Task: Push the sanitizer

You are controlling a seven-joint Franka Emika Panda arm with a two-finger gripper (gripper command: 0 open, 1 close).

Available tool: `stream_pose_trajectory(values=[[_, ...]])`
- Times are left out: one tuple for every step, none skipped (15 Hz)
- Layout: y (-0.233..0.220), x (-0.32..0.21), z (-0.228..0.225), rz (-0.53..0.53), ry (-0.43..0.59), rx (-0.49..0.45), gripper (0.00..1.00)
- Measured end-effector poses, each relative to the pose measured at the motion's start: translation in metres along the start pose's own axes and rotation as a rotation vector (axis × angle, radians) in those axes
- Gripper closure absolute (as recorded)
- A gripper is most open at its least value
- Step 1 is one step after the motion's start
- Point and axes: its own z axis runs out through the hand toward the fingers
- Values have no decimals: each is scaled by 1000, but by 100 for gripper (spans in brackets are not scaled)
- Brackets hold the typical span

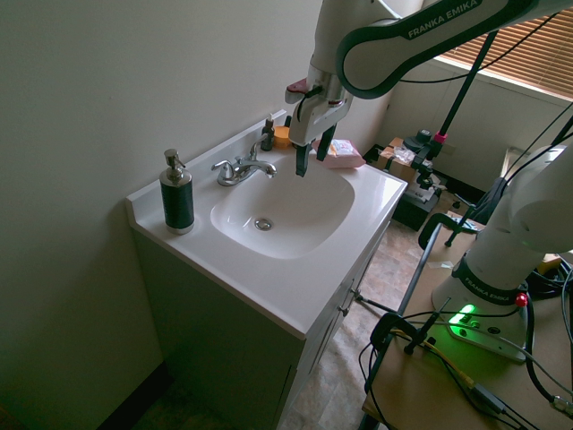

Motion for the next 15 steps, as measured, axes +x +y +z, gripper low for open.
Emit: stream_pose_trajectory(values=[[0, 0, 0, -1, -2, 2, 0], [-1, 0, -2, -9, -3, 9, 0], [-3, 2, -7, -15, 2, 18, 0], [-11, 4, -17, -23, 14, 32, 0], [-25, 6, -35, -40, 29, 49, 0], [-43, 5, -59, -65, 43, 65, 0], [-64, 0, -84, -94, 56, 80, 0], [-85, -6, -104, -118, 67, 96, 100], [-106, -9, -119, -143, 78, 108, 100], [-126, -11, -127, -169, 86, 108, 100], [-147, -11, -132, -181, 91, 103, 100], [-166, -12, -135, -189, 94, 95, 100], [-182, -12, -137, -197, 95, 88, 100], [-197, -15, -137, -207, 97, 81, 100], [-208, -17, -136, -214, 97, 75, 100]])
